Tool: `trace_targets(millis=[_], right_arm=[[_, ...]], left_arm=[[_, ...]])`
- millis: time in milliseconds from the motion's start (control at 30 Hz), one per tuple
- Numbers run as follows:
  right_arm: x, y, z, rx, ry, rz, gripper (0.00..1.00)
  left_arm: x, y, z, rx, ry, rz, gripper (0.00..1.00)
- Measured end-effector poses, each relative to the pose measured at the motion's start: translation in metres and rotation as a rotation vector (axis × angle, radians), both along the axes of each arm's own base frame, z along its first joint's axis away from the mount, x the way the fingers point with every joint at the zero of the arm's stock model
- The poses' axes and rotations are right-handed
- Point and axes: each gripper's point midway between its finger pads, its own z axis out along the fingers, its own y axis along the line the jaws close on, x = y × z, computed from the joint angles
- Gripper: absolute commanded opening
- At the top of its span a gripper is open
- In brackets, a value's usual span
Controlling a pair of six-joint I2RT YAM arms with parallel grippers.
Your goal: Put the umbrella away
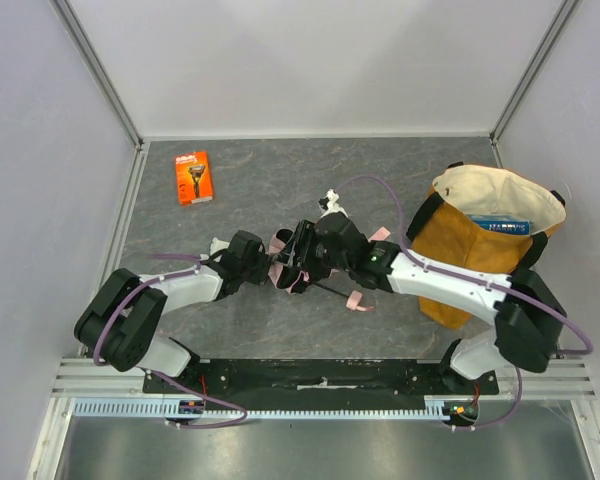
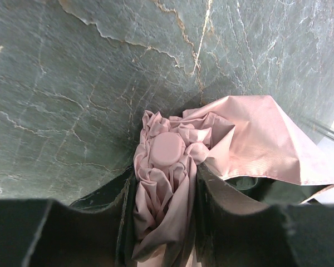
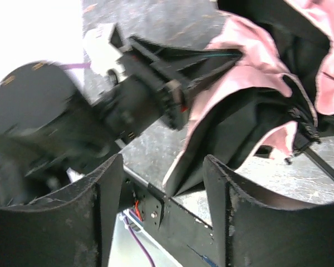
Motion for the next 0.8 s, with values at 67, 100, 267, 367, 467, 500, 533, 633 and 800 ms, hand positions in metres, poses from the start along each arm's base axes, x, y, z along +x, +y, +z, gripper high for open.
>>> trace_targets(millis=[67,100,267,367,467,500,533,633,800], right_arm=[[0.009,-0.003,-0.019,-0.034,0.057,-0.037,0.61],[0.012,-0.005,-0.029,-0.052,0.083,-0.052,0.61],[0.015,-0.006,-0.054,-0.089,0.164,-0.063,0.51],[0.014,-0.002,-0.063,-0.089,0.196,-0.049,0.51],[0.012,0.004,-0.072,-0.085,0.223,-0.024,0.13],[0.010,0.006,-0.074,-0.080,0.233,-0.012,0.00],[0.008,0.009,-0.076,-0.070,0.246,0.000,0.00],[-0.001,0.019,-0.079,-0.027,0.259,0.047,0.00],[-0.025,0.022,-0.110,0.026,0.250,0.110,0.00]], left_arm=[[0.000,0.000,0.000,0.000,0.000,0.000,0.02],[0.000,0.000,0.000,0.000,-0.001,0.001,0.02],[0.000,0.000,0.000,0.000,-0.001,0.001,0.02],[0.000,0.000,0.000,0.002,-0.003,0.001,0.02],[0.000,0.000,0.000,0.006,-0.006,0.001,0.02],[0.000,0.000,0.000,0.008,-0.006,0.001,0.02],[0.000,0.000,0.000,0.008,-0.007,0.002,0.02],[0.000,0.000,0.000,0.007,-0.007,0.001,0.02],[-0.001,0.000,0.000,0.007,-0.005,0.001,0.02]])
